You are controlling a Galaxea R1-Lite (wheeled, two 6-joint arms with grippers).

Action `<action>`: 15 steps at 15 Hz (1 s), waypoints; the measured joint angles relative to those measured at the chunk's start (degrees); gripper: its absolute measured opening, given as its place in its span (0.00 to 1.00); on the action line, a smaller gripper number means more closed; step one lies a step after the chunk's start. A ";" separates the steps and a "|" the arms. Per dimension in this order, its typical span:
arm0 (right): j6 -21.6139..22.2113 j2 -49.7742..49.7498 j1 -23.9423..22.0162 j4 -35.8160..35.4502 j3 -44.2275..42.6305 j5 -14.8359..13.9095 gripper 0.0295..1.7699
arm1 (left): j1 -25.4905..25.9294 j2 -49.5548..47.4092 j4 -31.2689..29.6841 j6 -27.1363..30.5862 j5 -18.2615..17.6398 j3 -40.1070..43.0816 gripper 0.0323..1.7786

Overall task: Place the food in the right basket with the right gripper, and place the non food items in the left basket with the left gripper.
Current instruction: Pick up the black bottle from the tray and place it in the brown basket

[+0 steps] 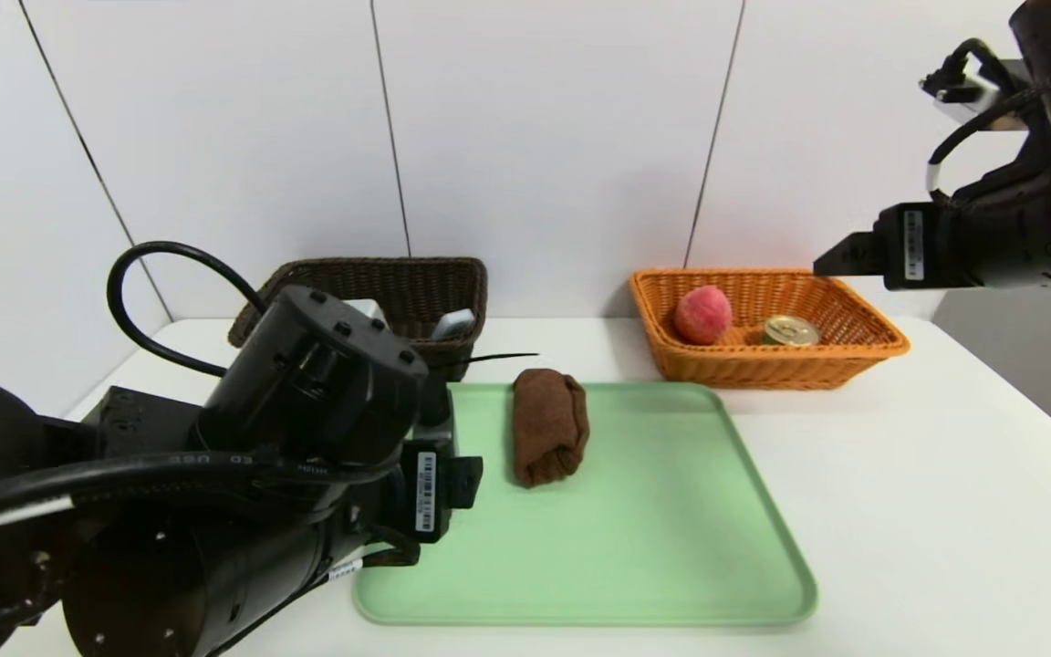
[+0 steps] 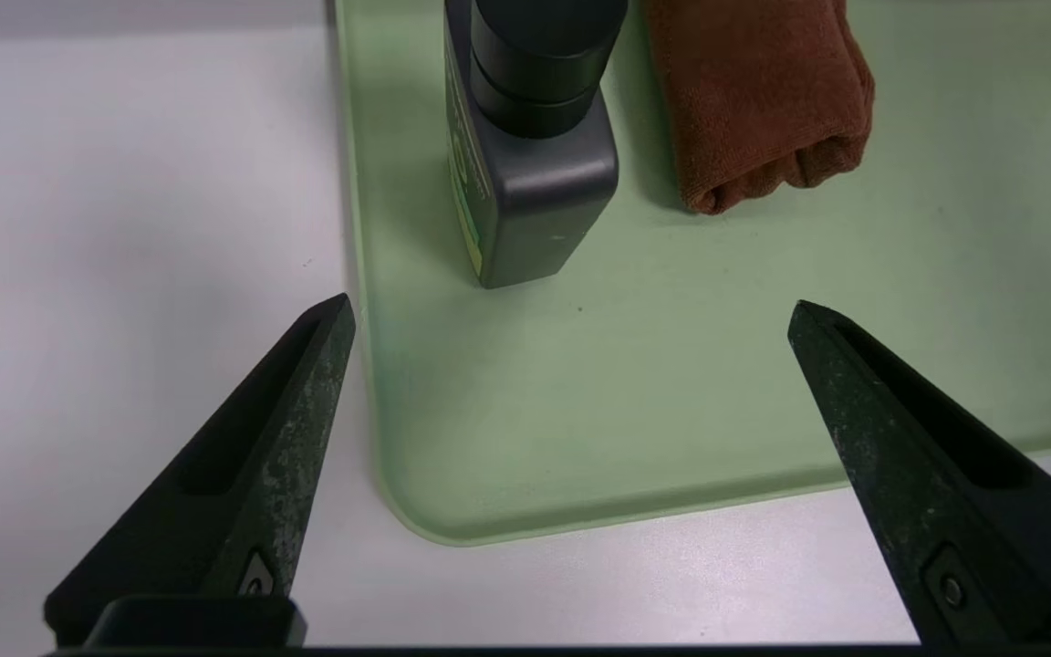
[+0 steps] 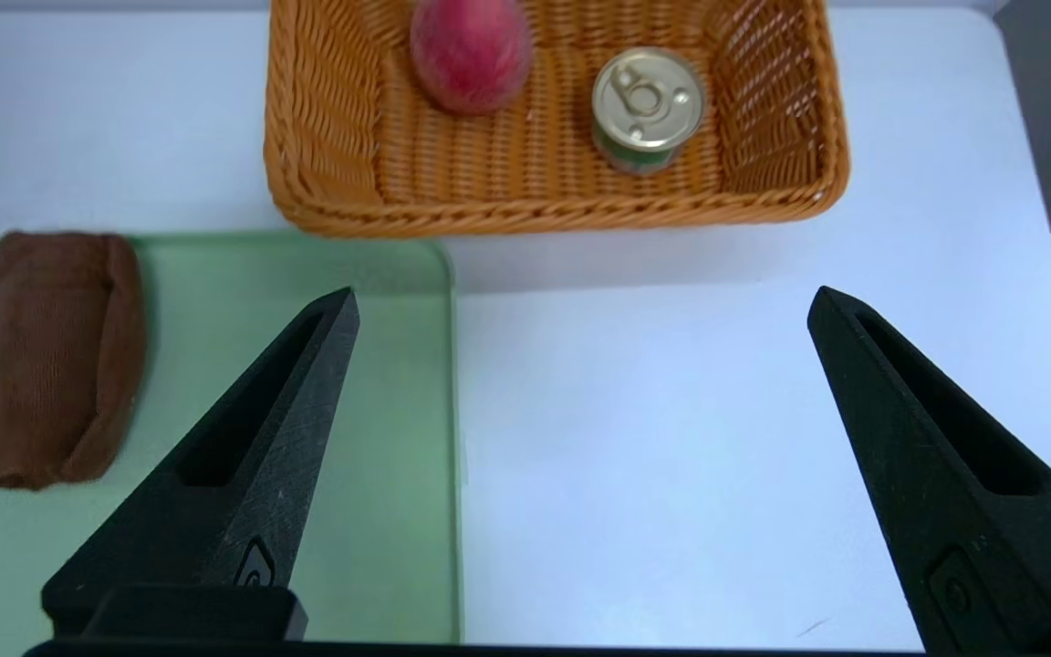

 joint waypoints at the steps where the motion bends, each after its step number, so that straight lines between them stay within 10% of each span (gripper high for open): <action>1: -1.30 -0.28 -0.93 -1.40 0.18 0.00 0.96 | -0.09 0.45 -0.01 0.02 0.91 0.34 0.95; 7: -10.40 -1.46 -3.58 -2.10 2.23 1.82 0.96 | -0.13 3.06 -4.83 3.69 1.28 2.51 0.95; 12: -16.40 -1.38 -9.58 -2.61 2.23 17.03 0.96 | -0.17 5.63 -8.66 5.44 1.72 3.40 0.95; 15: -16.40 -1.88 -10.34 -2.67 3.52 18.05 0.96 | -0.17 6.38 -8.67 5.44 2.18 3.45 0.95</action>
